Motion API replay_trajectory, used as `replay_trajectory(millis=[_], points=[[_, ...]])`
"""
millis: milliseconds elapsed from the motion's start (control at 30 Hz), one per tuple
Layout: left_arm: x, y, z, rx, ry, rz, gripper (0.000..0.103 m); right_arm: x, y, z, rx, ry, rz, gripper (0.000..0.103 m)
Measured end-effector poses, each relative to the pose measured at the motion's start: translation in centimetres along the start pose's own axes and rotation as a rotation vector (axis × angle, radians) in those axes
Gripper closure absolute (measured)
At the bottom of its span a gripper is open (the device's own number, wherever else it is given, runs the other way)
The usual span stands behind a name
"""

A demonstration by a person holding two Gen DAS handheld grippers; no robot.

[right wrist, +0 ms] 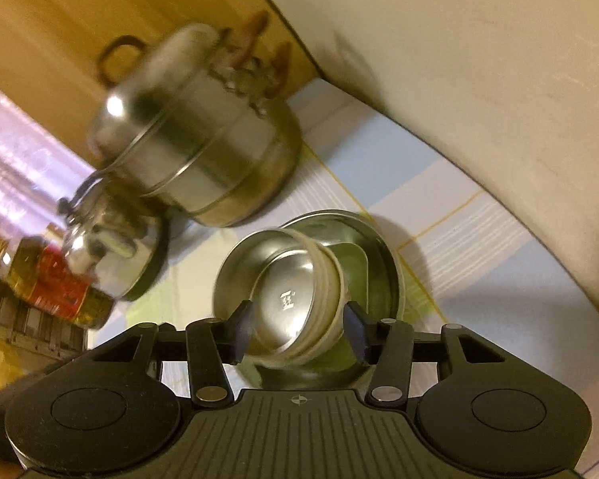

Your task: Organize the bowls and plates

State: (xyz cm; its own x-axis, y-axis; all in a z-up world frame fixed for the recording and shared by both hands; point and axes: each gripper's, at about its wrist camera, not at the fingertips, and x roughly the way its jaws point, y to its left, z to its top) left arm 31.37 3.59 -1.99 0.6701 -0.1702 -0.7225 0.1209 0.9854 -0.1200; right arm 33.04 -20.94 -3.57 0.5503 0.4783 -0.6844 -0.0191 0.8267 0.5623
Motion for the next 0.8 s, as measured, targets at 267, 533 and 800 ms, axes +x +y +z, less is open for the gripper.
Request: replay_trajectory(millis=[267,533,800], points=[[-7.3,-0.6,-5.2,-0.002,-0.036,0.022,0.083,-5.2,1.0,-6.5,-0.168,-0.028,-0.006,0.043],[-13.4,-1.8,-11.6,-0.045,-0.046,0.035,0.083,-9.0,1.5,-12.3,-0.254,0.006,-0.029,0.042],[-17.1,-3.7,-17.0,-0.093,-0.044,0.074,0.082,-12.0,1.7,-17.4,-0.354,0.030,-0.042,0.042]])
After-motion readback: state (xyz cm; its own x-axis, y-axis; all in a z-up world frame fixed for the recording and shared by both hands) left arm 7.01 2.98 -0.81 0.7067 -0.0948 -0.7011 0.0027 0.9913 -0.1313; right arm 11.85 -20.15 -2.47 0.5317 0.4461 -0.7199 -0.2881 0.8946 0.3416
